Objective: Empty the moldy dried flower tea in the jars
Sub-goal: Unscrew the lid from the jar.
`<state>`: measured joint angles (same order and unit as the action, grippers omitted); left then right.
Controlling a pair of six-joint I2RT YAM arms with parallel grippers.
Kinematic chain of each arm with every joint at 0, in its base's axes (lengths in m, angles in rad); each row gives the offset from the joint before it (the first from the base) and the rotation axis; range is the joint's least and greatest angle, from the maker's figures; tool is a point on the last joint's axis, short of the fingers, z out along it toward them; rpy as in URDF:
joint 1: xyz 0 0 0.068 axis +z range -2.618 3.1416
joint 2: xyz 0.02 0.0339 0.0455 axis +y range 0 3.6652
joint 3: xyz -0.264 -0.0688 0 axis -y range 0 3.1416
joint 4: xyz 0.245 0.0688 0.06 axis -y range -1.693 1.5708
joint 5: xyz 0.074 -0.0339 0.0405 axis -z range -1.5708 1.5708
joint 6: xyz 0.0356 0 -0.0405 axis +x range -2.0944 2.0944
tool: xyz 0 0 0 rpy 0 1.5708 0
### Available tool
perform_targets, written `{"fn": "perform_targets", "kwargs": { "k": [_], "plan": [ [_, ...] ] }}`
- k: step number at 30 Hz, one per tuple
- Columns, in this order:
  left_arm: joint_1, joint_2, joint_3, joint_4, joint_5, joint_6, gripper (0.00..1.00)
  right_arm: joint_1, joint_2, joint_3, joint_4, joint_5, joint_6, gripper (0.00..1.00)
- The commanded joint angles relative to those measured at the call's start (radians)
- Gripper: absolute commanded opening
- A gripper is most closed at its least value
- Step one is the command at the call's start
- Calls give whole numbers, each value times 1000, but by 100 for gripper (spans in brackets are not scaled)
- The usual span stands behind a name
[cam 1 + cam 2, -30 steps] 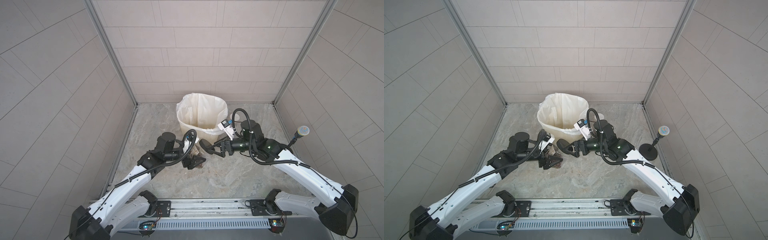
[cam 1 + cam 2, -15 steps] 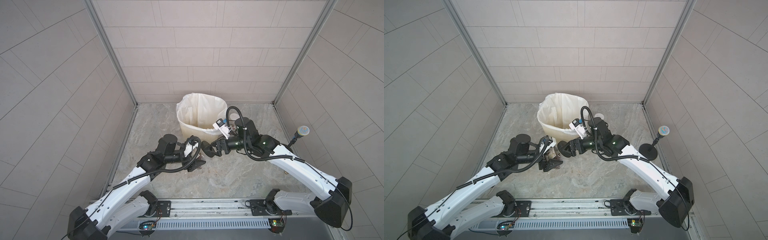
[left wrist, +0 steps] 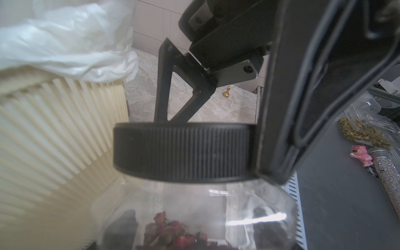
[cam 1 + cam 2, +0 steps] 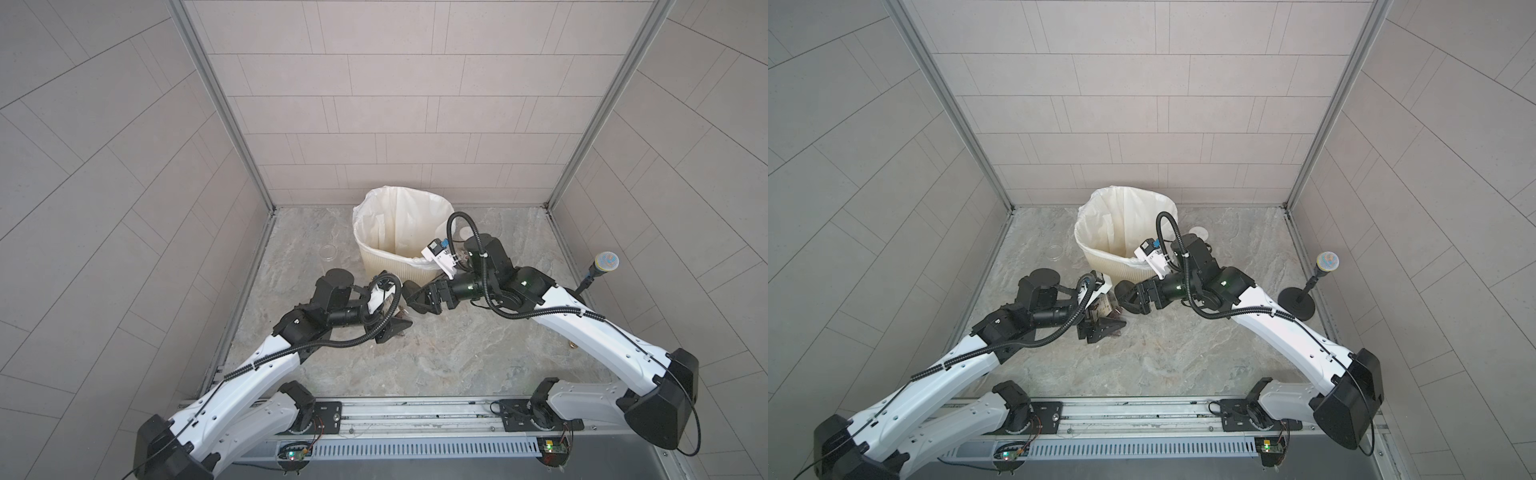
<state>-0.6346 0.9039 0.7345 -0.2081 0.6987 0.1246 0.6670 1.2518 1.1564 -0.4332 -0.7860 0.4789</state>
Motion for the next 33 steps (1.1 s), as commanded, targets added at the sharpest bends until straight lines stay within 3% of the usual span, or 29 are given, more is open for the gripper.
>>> {"fn": "perform_targets", "kwargs": {
  "k": [1, 6, 10, 14, 19, 26, 33],
  "plan": [
    [-6, -23, 34, 92, 56, 4, 70, -1, 22, 9, -8, -52, -25, 91],
    [-6, 0, 49, 111, 106, -23, 70, -5, 20, 16, -49, -129, -146, 74],
    [-4, 14, 57, 144, 159, -88, 70, -15, -1, 8, -77, -215, -322, 72],
    [-2, 56, 132, 32, 227, -78, 71, -15, -3, -5, -30, -269, -417, 71],
    [-2, 61, 148, 72, 331, -156, 71, -18, 6, -24, -43, -329, -614, 69],
    [0, 64, 172, -25, 362, -111, 71, -24, -21, -16, -82, -322, -876, 80],
    [4, 24, 135, -61, 202, 9, 71, -24, -40, 13, -142, -320, -852, 95]
  ]
}}
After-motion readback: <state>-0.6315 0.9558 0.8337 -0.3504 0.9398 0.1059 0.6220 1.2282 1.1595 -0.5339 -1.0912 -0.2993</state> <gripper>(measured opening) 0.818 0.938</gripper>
